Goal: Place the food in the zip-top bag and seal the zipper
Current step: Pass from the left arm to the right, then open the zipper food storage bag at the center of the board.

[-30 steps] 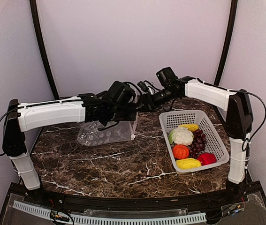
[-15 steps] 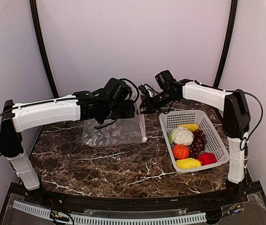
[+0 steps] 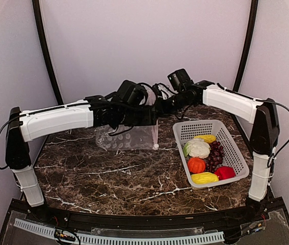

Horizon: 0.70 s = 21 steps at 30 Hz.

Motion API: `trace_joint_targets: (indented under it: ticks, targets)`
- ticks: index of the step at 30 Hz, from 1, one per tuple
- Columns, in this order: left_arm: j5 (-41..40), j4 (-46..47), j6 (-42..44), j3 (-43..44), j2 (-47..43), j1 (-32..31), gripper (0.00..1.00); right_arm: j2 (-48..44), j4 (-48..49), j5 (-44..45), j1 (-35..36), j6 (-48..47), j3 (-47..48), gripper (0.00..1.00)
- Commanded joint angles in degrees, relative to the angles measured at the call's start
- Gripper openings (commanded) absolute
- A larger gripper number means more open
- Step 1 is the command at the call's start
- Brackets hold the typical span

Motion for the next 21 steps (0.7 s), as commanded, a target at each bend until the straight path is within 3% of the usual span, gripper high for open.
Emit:
trace_joint_targets:
  ticks: [1,16,21]
  targets:
    - [-1.24,-3.77,-0.23,3.66,1.57,0.02,0.68,-2.88,-0.61,4.35,0.48,0.76,0.75,0.0]
    - [-6.96,-6.8,0.97,6.97,6.0,0.03,0.6,-5.3,-0.1,5.43,0.99,2.89,-0.29,0.0]
    - [-13.37,-7.41,0.02,6.82,5.59,0.0,0.44,-5.34,-0.26,5.77,1.5,2.71,-0.68,0.0]
